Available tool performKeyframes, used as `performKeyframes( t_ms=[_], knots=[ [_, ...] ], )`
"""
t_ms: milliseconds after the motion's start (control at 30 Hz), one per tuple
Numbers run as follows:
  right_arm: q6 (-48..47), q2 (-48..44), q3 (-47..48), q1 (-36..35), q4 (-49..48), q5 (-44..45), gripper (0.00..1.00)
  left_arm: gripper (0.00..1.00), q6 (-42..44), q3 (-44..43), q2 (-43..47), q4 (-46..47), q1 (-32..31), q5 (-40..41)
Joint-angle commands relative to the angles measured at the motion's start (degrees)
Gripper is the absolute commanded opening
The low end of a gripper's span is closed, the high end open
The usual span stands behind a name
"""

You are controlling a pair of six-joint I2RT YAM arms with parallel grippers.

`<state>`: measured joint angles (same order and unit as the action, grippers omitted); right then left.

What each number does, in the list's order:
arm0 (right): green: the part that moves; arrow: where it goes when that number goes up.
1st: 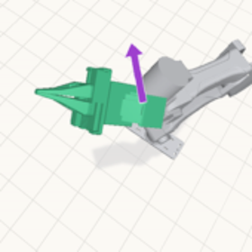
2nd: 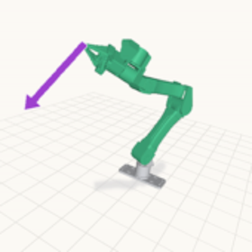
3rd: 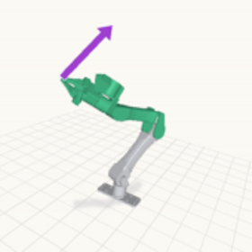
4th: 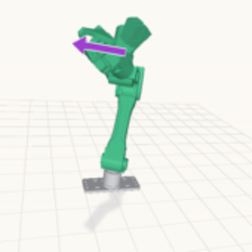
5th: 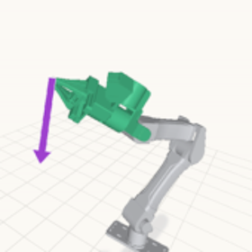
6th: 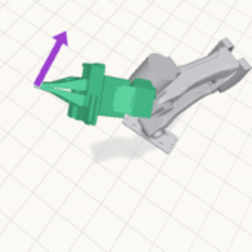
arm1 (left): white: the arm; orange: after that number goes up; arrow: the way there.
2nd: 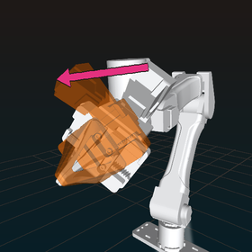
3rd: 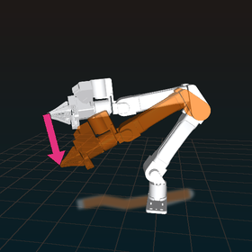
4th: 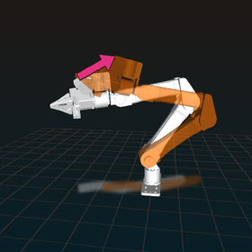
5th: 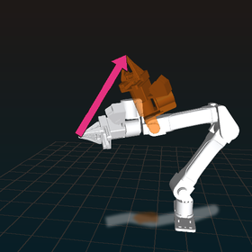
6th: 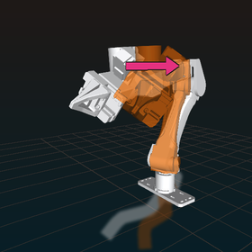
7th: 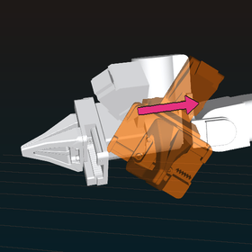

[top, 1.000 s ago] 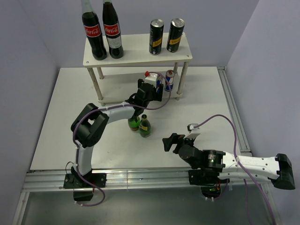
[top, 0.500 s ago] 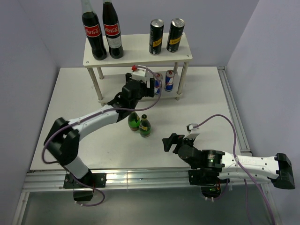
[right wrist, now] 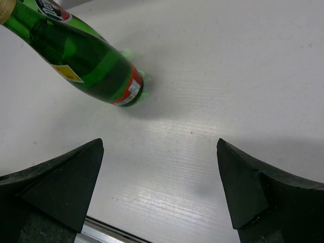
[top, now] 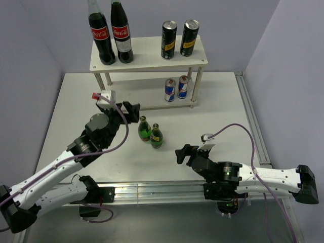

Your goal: Place and organize the beverage onto the shelf

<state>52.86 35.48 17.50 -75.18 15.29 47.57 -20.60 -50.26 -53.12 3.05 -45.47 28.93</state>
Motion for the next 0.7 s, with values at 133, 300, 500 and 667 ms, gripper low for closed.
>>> performKeyframes(
  t_ms=[133, 300, 500, 667],
  knots=[
    [-0.13, -0.24, 0.35, -0.50, -1.49, 2.35, 1.00, 0.93, -14.28, 15.87, 6.89, -8.68, -5.15, -0.27],
    [0.14, -1.03, 0.08, -0.50, -1.32, 2.18, 1.00, 0.99, -19.48, 28.17, 5.41, 2.56, -6.29, -0.54],
    [0.14, -0.86, 0.17, -0.50, -1.14, 2.26, 1.00, 0.99, -20.09, 31.54, -4.68, 12.67, -6.38, -0.54],
    [-0.04, -0.33, 0.34, -0.50, -1.40, 2.17, 1.00, 0.99, -18.60, 32.77, -13.91, 23.82, -6.29, -0.54]
  ],
)
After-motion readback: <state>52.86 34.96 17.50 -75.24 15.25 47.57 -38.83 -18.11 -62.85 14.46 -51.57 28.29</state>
